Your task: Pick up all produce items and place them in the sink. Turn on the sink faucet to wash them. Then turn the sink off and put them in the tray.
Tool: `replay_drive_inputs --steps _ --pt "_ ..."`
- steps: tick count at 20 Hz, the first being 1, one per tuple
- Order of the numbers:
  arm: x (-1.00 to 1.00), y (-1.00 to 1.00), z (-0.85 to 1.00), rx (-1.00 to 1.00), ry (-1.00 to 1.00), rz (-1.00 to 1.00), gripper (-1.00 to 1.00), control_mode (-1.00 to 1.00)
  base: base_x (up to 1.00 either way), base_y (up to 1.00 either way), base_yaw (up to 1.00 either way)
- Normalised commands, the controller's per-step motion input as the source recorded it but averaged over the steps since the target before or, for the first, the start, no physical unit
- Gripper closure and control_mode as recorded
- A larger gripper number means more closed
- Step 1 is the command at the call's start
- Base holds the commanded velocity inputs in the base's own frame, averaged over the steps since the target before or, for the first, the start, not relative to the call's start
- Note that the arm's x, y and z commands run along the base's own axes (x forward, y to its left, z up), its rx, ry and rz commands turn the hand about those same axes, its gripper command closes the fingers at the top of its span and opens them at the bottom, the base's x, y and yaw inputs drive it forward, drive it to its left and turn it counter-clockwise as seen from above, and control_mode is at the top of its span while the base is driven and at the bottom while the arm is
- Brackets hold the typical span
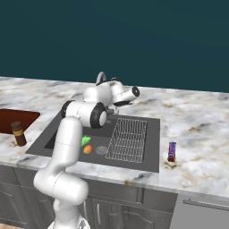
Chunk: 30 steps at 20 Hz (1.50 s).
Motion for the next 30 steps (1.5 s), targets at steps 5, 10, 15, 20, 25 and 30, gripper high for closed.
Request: replay_drive_inputs --steps 5,10,15,20,25,30 --pt "0.06 0.18 -0.13 -0.01 0.00 0.01 1.00 -1.00 0.00 0.00 0.00" --pt "0.00 0.00 0.00 0.00 0.00 0.00 1.00 -1.00 0.00 0.00 0.00" --pt "0.00 0.00 0.00 0.00 0.00 0.00 1.00 -1.00 0.00 0.00 0.00" --pt "0.00 0.00 0.00 0.00 0.00 0.00 1.00 -1.00 0.00 0.00 0.00" --pt "0.00 0.00 0.00 0.00 0.00 0.00 1.00 -1.00 0.00 0.00 0.00" --pt "0.00 -0.22 -0.07 0.03 0.00 0.00 1.00 -1.00 0.00 0.00 0.00"
